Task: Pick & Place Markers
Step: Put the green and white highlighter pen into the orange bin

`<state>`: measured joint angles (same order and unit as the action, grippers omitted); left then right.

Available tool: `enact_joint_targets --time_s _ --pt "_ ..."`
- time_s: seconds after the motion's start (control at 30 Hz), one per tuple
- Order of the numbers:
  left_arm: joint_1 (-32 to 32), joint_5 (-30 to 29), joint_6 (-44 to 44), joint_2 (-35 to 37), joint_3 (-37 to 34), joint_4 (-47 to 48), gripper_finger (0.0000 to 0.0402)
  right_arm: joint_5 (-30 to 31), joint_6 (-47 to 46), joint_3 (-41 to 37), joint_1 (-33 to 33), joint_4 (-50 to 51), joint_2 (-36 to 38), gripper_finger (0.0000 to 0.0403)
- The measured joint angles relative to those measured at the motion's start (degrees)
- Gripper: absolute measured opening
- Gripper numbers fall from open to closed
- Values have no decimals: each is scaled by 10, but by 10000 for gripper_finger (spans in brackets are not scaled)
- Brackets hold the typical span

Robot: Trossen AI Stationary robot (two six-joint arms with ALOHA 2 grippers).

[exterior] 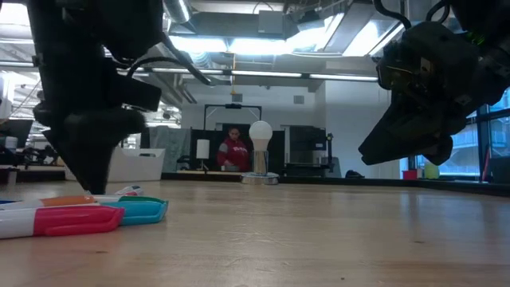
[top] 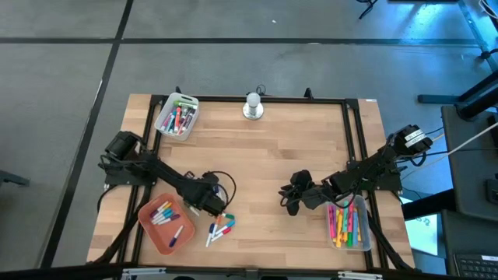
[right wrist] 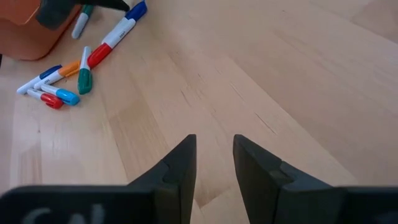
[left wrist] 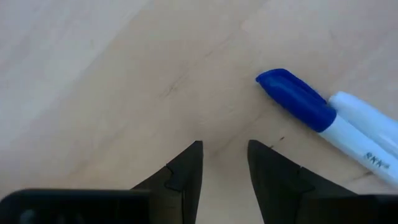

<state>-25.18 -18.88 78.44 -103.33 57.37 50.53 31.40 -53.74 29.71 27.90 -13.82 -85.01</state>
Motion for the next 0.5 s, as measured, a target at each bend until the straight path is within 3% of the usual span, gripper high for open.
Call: enact_joint_targets --time_s 0.13,0.27,0.5 --pt "3 36 -38 58 -5 45 123 0 -1 0 0 0 0 107" --pt "-12 126 -43 112 -4 64 123 0 -10 0 0 0 0 107" --pt "-71 69 -180 94 -2 15 123 0 -14 0 0 4 0 107"
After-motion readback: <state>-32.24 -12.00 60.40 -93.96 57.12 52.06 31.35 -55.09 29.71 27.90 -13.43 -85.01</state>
